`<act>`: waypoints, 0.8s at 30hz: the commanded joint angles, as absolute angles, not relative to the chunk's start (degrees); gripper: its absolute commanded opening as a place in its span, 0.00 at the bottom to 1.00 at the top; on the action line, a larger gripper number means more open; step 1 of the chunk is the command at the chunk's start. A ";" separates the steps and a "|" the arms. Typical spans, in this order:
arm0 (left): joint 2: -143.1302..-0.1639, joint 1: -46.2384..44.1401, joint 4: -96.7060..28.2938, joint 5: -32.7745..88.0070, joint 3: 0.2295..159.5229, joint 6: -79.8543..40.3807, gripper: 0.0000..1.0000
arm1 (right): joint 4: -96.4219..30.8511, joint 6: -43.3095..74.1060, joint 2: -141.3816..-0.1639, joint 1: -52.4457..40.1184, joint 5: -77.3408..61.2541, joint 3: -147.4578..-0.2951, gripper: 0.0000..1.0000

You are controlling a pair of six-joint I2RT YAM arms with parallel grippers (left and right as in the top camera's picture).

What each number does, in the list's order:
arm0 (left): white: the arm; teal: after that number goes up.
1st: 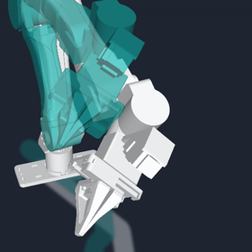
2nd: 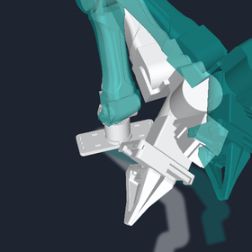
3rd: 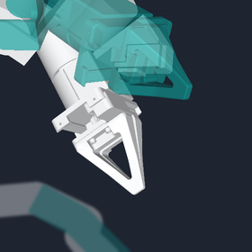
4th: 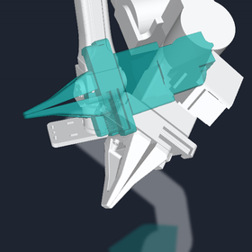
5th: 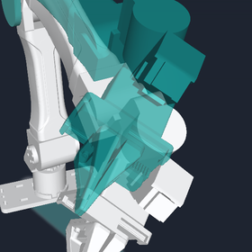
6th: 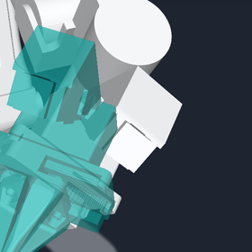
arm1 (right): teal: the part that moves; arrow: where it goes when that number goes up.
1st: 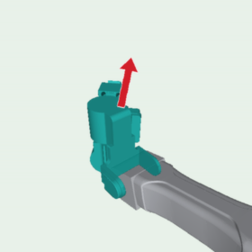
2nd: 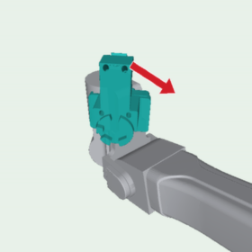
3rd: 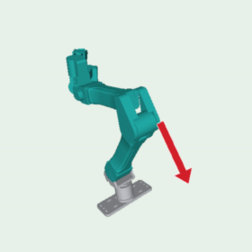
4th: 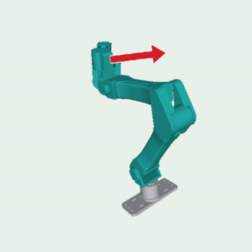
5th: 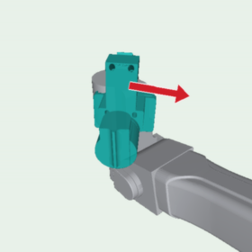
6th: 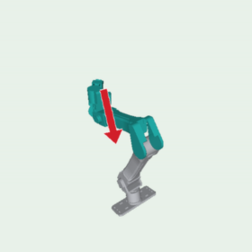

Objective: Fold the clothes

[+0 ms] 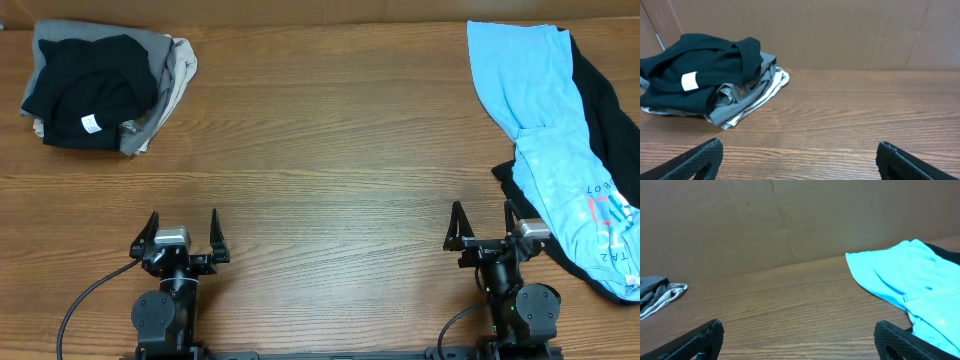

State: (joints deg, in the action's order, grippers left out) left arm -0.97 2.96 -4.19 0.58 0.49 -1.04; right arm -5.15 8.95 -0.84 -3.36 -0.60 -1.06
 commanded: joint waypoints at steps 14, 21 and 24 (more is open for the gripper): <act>-5.61 2.63 -4.97 4.23 11.20 4.38 1.00 | -8.14 8.43 -0.75 -2.92 -0.12 -10.31 1.00; -22.98 2.61 -10.09 10.35 27.18 4.32 1.00 | -15.90 5.85 -8.54 -2.92 -0.25 -25.06 1.00; -33.50 2.59 -14.85 13.63 38.11 4.34 1.00 | -22.57 5.50 -16.91 -2.90 -0.05 -35.22 1.00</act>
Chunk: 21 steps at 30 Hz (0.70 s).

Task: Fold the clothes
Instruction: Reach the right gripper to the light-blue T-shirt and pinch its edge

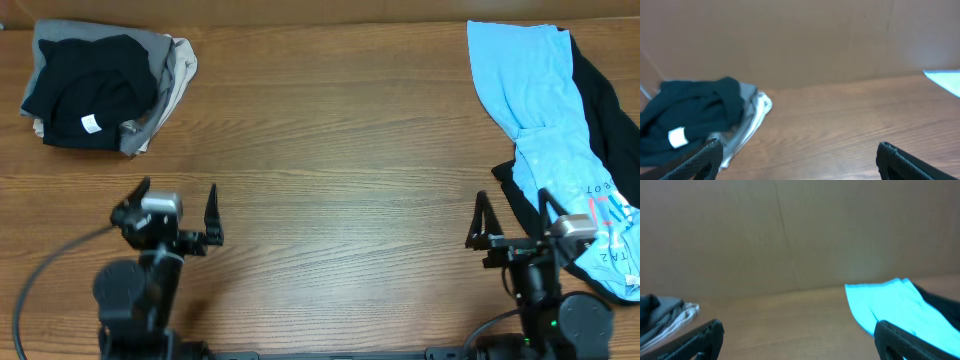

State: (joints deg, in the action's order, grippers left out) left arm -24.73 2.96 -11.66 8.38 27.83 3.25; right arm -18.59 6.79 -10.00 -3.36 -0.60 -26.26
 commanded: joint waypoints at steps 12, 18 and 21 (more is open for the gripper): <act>-69.60 2.59 -43.11 22.65 79.26 8.45 1.00 | -52.16 5.48 -56.75 -2.85 -0.03 -74.91 1.00; -89.03 2.55 -45.15 25.39 92.40 10.24 1.00 | -54.22 5.98 -78.08 -2.87 -0.58 -86.87 1.00; -95.57 2.55 -44.42 25.32 92.38 10.26 1.00 | -53.87 5.96 -84.36 -2.87 -5.10 -86.85 1.00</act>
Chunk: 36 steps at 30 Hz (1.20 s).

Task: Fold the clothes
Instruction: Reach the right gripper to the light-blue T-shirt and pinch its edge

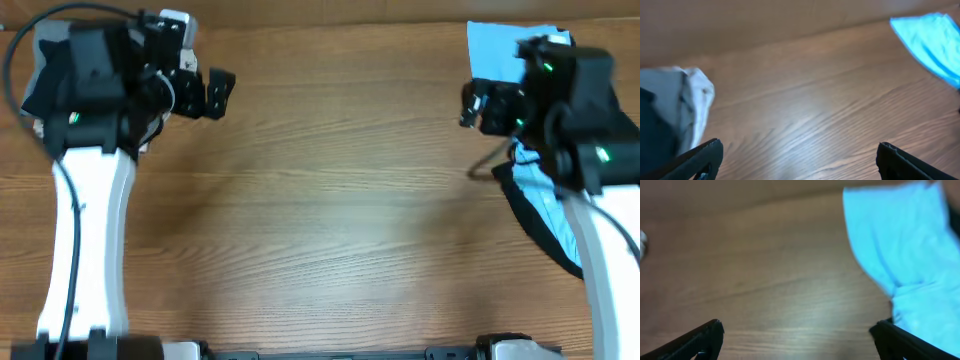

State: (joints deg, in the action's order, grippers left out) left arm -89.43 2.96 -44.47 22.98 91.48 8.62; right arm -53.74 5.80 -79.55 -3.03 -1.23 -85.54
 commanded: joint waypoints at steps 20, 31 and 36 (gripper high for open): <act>-105.21 1.08 -43.57 22.46 95.00 14.41 0.97 | -43.55 7.22 -105.78 11.44 0.47 -86.59 0.88; -105.34 -0.32 -43.24 21.28 94.98 14.13 0.97 | -42.65 7.68 -113.43 12.93 9.32 -85.78 0.74; -105.65 -0.69 -42.98 20.34 94.98 14.15 0.97 | -44.12 7.68 -117.05 12.95 13.32 -85.78 0.69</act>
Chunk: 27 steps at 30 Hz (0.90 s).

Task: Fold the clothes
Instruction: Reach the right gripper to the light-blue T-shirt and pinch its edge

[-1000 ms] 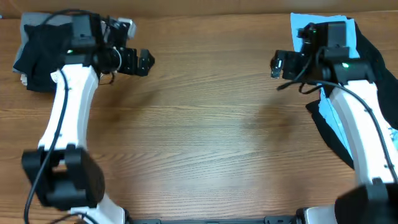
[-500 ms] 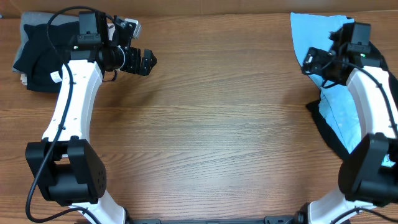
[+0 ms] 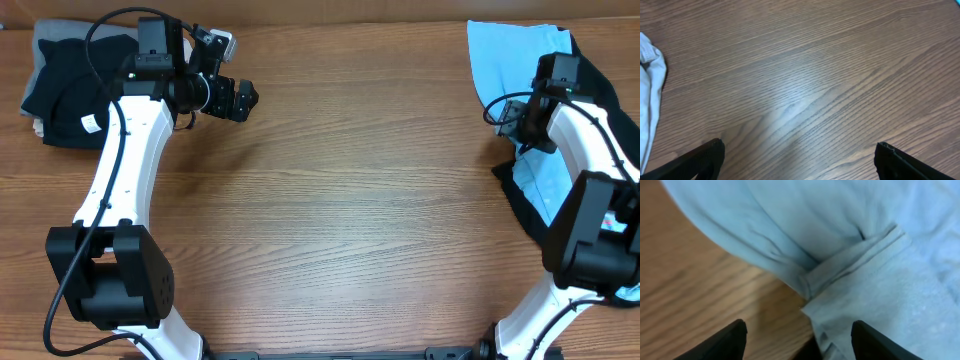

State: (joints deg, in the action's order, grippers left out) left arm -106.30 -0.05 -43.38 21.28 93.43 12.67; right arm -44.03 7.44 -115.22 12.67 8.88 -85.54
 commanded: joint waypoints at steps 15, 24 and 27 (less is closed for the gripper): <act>-105.65 -0.69 -43.00 19.44 94.98 14.15 0.97 | -44.14 7.55 -118.87 13.32 15.59 -85.54 0.45; -105.65 -0.69 -42.98 19.42 94.98 14.15 0.97 | -43.07 7.18 -119.42 13.32 15.42 -84.51 0.45; -105.65 -0.69 -43.03 19.44 94.98 14.15 0.97 | -41.71 7.18 -119.39 13.32 15.40 -83.31 0.45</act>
State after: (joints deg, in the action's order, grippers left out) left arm -106.30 -0.03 -43.22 19.88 93.43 12.67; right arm -42.50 7.42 -118.69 13.06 14.90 -84.60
